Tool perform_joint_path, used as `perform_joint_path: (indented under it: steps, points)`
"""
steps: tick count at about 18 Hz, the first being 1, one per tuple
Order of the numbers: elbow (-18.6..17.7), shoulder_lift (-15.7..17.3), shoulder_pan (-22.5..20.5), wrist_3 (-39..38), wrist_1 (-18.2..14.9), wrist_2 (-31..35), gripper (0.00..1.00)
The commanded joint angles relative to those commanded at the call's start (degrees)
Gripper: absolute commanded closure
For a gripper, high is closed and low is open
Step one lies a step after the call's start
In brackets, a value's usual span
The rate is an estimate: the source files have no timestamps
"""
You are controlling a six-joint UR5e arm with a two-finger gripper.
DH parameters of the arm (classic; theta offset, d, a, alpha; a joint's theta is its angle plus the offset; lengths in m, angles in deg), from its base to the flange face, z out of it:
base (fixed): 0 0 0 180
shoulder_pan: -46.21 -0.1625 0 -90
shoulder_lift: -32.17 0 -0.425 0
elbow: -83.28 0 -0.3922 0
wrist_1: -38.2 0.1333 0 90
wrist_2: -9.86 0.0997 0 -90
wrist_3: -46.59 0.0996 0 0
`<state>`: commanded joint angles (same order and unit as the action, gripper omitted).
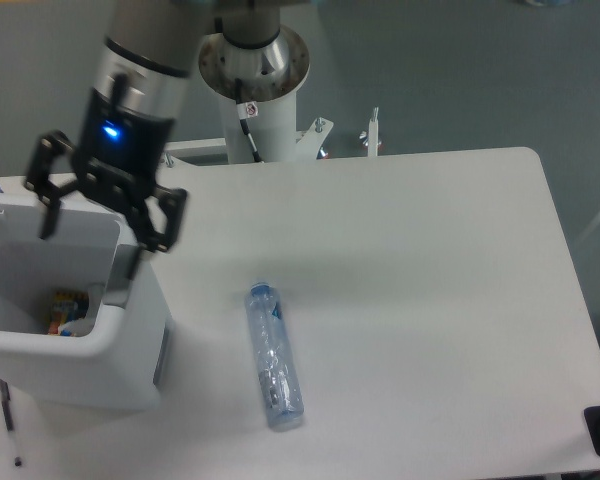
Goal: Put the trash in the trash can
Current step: 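Lift the bag and carry it over the white trash bin, then move the gripper over the clear water bottle and lower it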
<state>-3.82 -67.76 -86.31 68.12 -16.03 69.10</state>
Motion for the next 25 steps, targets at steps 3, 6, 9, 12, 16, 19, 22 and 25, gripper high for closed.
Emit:
perform_joint_path:
  steps: [3,6,9,12,16,19,22,25]
  points:
    - [0.61,-3.16,-3.87,0.35,-0.09,0.09,0.0]
    - [1.49,-7.11,-5.37,0.35,-0.35,0.7,0.0]
    - [3.07,-10.9,-5.38,0.18,-0.88,3.06,0.0]
    - [5.44,-14.32,-5.2,-0.35,-3.06,4.92,0.0]
    - [11.59,-19.07,-5.03,-0.35,-11.67,6.5,0.0]
    - [14.84,-22.5,-4.5,-0.61,-15.11,7.55,0.0]
    - [17.22,-25.05,-3.53,-1.31,-17.13,9.23,0.0]
    - [19.33,-27.77,-3.0,-3.24,-17.4,9.49,0.0]
